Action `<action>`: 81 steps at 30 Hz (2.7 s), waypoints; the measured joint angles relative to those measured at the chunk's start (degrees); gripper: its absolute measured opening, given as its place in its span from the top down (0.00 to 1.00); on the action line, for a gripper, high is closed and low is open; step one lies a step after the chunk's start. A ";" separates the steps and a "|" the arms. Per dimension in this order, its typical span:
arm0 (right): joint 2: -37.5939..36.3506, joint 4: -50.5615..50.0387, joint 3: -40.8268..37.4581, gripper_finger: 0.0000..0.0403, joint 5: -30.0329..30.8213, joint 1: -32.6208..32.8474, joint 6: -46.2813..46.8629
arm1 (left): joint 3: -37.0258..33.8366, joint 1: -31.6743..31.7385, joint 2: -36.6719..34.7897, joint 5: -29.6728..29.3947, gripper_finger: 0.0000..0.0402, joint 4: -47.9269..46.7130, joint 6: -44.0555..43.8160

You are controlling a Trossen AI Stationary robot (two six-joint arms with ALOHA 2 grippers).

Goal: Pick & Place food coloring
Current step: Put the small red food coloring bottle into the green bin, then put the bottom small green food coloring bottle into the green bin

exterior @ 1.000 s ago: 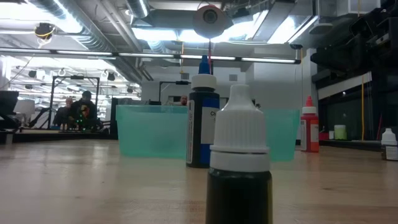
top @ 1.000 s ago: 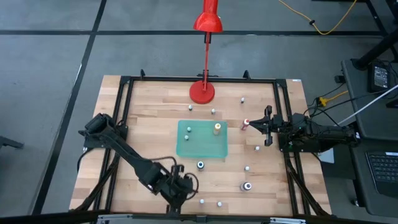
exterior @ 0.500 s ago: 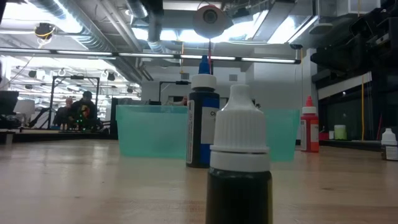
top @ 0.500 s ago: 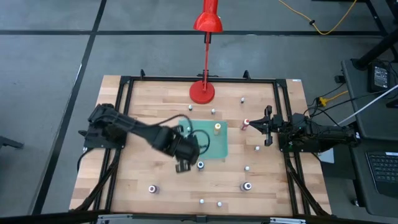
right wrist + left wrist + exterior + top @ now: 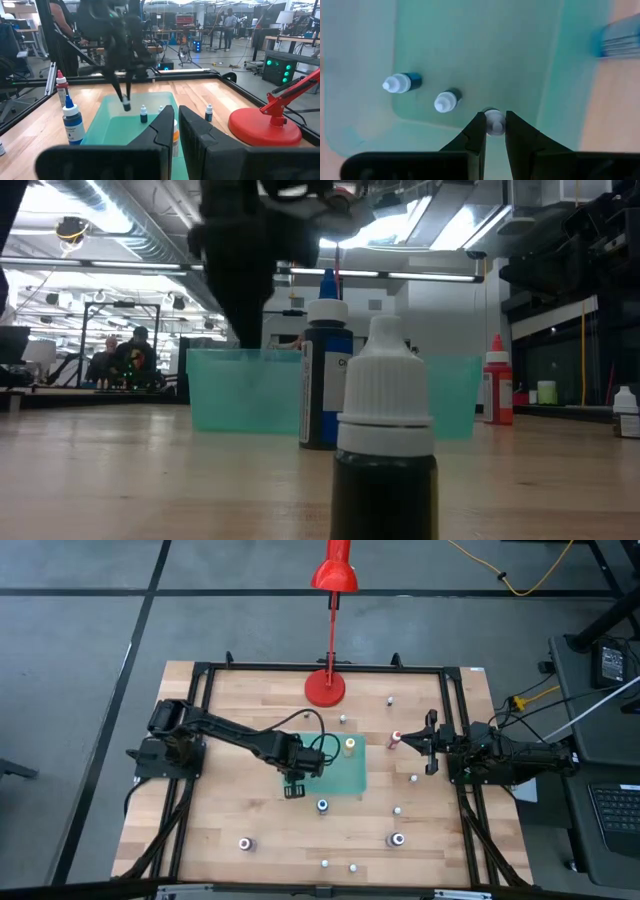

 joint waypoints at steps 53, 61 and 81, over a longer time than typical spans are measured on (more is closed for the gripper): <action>0.02 -0.07 0.00 0.92 -0.43 0.00 0.00 | 21.56 -17.42 -6.28 0.29 0.71 0.61 4.41; 0.02 -0.09 0.00 0.92 -0.44 0.01 0.00 | 33.14 -22.12 6.01 -1.07 0.69 -0.68 7.28; 0.01 -0.12 0.00 0.92 -0.44 0.00 0.00 | 35.49 -24.58 24.30 3.15 0.49 2.25 1.51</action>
